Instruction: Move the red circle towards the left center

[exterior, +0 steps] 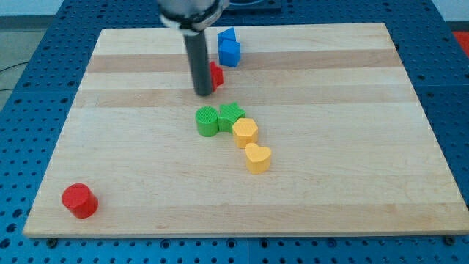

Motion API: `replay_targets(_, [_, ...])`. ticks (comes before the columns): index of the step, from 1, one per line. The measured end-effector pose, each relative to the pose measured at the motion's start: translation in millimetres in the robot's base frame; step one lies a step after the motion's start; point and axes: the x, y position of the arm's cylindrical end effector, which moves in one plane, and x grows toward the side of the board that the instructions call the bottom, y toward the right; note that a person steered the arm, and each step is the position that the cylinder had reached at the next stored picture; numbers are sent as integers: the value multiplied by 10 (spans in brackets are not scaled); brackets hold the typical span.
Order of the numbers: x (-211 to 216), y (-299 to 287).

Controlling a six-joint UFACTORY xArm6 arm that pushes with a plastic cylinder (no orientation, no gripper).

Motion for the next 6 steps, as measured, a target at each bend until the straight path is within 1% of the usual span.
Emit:
replay_targets(1, [-330,267])
replay_targets(2, [-193,8])
replay_targets(3, [91,-1002])
replay_targets(5, [2599,-1095])
replay_targets(6, [2531,-2049])
